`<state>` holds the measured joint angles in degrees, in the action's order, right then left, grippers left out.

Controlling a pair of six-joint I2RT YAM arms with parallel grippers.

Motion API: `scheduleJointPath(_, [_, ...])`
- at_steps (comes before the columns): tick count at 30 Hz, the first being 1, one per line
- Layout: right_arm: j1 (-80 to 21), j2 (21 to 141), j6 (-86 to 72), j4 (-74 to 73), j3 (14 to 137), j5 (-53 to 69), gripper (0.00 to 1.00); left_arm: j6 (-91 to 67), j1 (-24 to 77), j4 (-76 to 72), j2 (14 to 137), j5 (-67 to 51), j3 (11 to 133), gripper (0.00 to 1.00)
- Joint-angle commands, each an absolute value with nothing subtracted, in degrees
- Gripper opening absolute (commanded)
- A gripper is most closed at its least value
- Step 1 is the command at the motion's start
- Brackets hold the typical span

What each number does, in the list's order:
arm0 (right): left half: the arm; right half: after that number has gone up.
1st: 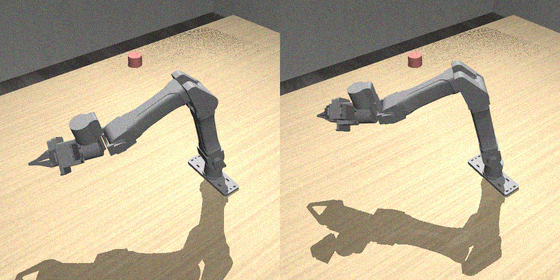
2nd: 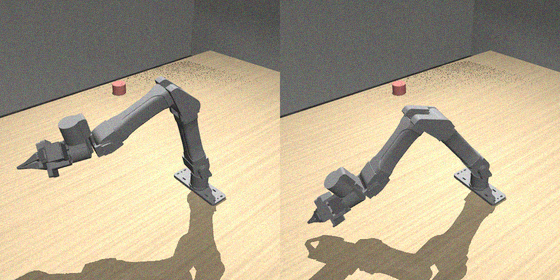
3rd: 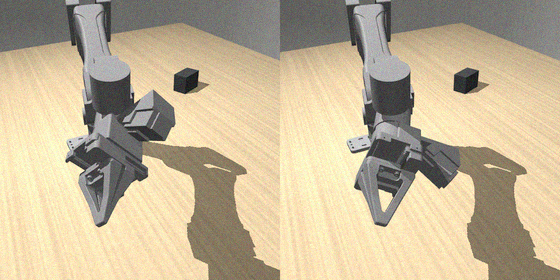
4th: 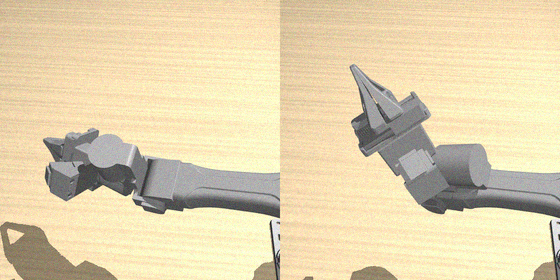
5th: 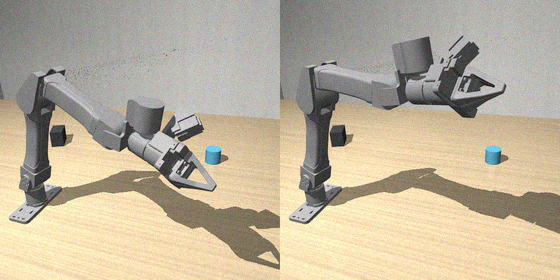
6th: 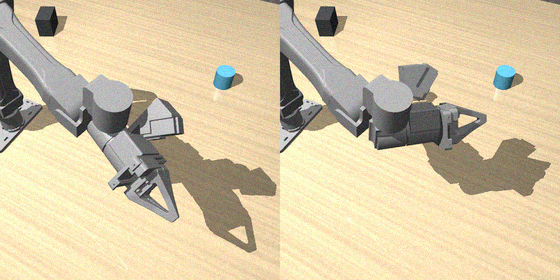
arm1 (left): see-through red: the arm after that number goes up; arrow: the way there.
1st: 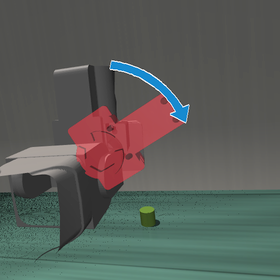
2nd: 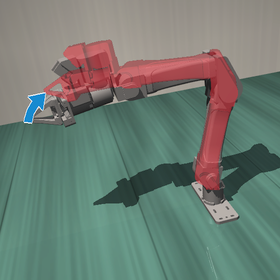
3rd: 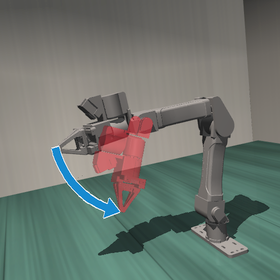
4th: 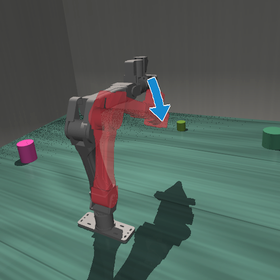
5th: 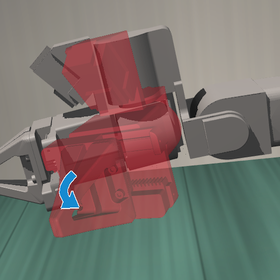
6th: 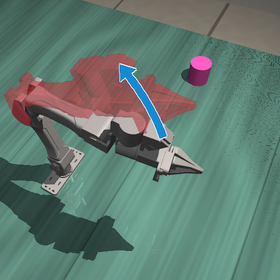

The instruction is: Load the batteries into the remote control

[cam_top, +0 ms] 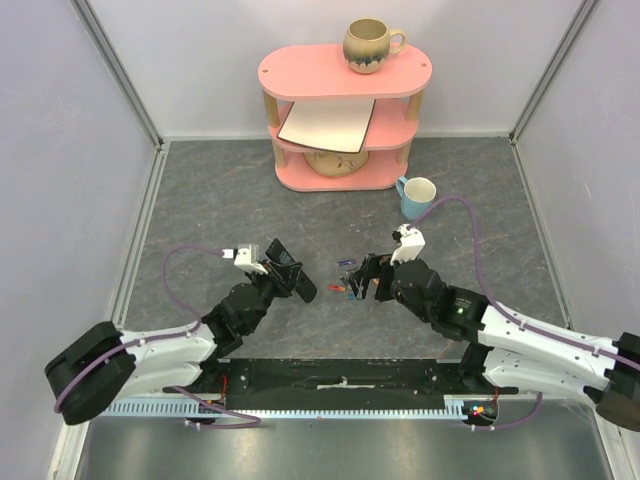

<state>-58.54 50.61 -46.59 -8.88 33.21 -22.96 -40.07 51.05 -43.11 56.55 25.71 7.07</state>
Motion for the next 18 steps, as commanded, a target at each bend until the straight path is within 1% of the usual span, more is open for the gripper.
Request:
scheduleJointPath(1, [-58.6,53.4,-48.5,-2.0,32.3,-21.4,0.97,-33.5,52.2,-59.3,61.2,35.7,5.5,0.02])
scheduleJointPath(2, [-58.6,54.7,-48.3,-1.4,32.2,-20.9,0.97,-32.8,52.3,-63.7,63.8,36.1,4.9,0.02])
scheduleJointPath(7, [-58.6,58.2,-47.1,1.6,32.2,-19.2,0.97,-26.3,52.8,-76.4,72.9,38.0,5.4,0.02])
scheduleJointPath(12, [-58.4,62.6,-48.0,2.2,33.6,-19.2,0.97,-20.8,53.2,-93.1,85.3,38.6,5.5,0.02])
scheduleJointPath(15, [-57.9,65.1,-49.6,2.7,34.4,-18.5,0.97,-21.9,53.4,-95.4,89.5,39.2,5.5,0.02])
scheduleJointPath(18, [-57.1,67.8,-51.7,5.0,34.0,-16.4,0.96,-23.6,53.5,-95.4,91.1,39.4,5.5,0.02])
